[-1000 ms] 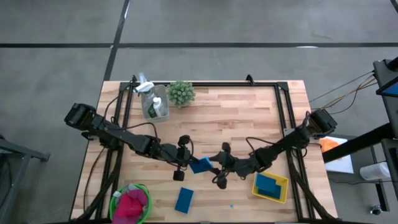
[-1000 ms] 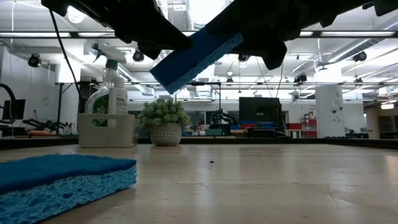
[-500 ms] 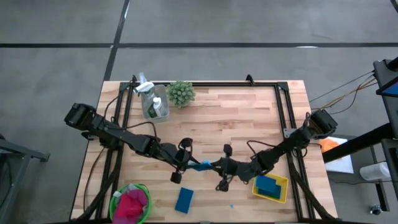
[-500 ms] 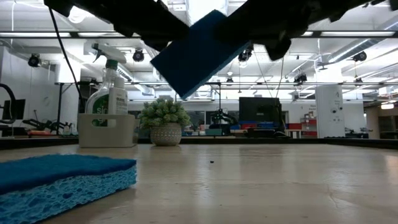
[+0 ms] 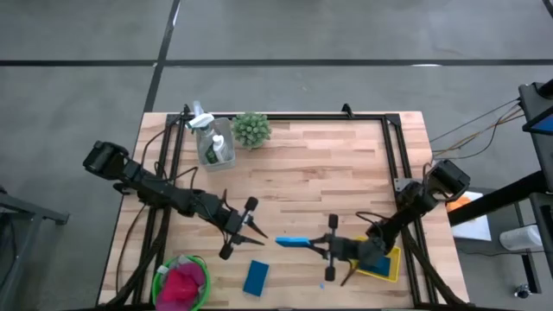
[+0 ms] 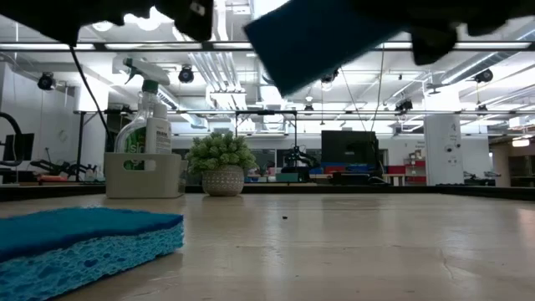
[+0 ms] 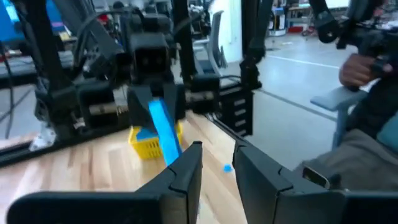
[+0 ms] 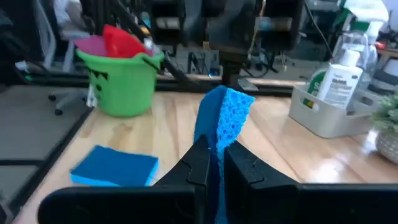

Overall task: Pick & Place Kitchen Items
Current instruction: Put the blue sponge into the yellow bin

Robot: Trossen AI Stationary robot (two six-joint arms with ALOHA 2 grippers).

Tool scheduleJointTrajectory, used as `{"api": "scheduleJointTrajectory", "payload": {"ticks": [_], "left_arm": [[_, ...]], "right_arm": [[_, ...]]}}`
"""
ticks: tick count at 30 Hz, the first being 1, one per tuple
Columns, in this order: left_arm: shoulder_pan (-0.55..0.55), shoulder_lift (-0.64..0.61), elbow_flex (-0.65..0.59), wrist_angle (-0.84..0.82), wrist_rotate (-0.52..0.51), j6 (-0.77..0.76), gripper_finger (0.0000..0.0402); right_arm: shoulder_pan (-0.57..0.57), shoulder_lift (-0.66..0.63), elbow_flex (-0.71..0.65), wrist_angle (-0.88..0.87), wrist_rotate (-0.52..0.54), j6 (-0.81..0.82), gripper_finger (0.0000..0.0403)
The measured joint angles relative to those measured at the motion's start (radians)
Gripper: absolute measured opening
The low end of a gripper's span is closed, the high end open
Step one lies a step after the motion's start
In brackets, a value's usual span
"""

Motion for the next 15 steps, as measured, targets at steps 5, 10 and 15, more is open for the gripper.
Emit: {"api": "scheduleJointTrajectory", "payload": {"ticks": [5,10,15], "left_arm": [[-0.001,-0.009,-0.043,0.001,0.003,-0.021,0.0098],[-0.001,-0.010,-0.061,-0.004,-0.009,-0.039,0.0099],[-0.001,-0.010,-0.061,-0.006,-0.012,-0.041,0.0099]], "right_arm": [[0.084,-0.006,-0.024,0.046,0.069,-0.041,0.0018],[0.209,-0.093,-0.027,-0.061,0.190,-0.026,0.0018],[0.347,-0.247,-0.027,-0.313,0.305,0.115,0.0018]]}}
